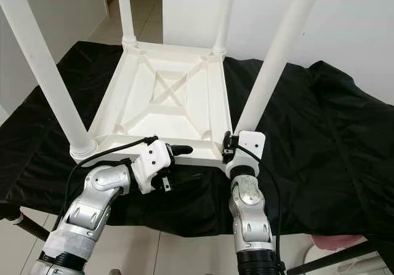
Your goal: Building children table
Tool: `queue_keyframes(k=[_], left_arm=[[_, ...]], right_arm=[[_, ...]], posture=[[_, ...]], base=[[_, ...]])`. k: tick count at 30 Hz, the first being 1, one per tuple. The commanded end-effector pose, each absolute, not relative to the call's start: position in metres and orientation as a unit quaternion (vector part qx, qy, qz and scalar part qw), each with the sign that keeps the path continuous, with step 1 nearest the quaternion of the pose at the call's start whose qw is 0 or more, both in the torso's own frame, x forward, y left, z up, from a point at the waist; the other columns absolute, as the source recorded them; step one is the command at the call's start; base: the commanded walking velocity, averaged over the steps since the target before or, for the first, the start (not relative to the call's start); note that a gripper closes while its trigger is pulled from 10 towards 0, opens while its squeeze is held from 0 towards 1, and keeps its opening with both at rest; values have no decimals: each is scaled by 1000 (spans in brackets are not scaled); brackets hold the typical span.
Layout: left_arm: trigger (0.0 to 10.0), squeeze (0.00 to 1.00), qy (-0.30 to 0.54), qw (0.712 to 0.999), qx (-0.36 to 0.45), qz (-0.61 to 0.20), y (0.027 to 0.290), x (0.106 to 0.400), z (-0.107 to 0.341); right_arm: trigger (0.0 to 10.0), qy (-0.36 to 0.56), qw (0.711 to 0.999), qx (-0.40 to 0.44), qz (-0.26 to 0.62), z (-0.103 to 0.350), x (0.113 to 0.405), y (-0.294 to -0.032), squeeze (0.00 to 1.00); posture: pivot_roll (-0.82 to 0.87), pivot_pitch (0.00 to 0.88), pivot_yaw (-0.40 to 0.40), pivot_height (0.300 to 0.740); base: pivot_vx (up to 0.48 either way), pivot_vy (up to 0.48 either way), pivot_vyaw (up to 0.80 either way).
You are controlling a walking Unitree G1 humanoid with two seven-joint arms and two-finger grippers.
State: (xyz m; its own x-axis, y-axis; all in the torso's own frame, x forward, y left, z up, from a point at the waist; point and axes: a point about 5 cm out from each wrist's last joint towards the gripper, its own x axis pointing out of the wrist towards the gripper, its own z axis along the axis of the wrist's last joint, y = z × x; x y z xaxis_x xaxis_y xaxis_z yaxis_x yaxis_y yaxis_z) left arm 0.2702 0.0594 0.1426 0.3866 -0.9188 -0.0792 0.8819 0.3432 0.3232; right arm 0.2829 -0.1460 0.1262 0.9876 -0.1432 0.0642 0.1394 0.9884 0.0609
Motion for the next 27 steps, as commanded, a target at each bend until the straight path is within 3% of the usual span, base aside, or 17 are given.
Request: queue_keyframes(k=[1,4,5,7,19,20,27], left_arm=[[10000,0,-69,868,157,-465,64,278,142],[10000,0,-70,869,158,-465,64,278,142],[10000,0,-69,869,158,-464,65,277,142],[10000,0,-69,869,158,-464,65,277,141],[10000,0,-74,878,189,-434,72,289,141],[10000,0,-70,878,202,-428,74,293,139],[10000,0,-26,873,271,-406,91,310,127]], right_arm=[[10000,-24,994,56,-88,123,279,-140,0],[10000,-28,994,66,-78,124,278,-139,0],[10000,-36,994,76,-65,124,277,-137,941],[10000,-50,994,91,-45,127,273,-134,1000],[10000,-54,996,65,-20,124,260,-143,1000],[10000,-58,996,60,-14,123,257,-145,0],[10000,-74,996,51,1,120,242,-153,0]], posture=[[-3,0,-59,740],[-1,0,-60,740],[0,0,-61,740],[0,0,-61,740],[-9,0,-62,740],[-12,0,-61,740],[-27,0,-53,740]], base=[[0,0,0],[0,0,0],[0,0,0],[0,0,0],[0,0,0],[0,0,0],[0,0,0]])
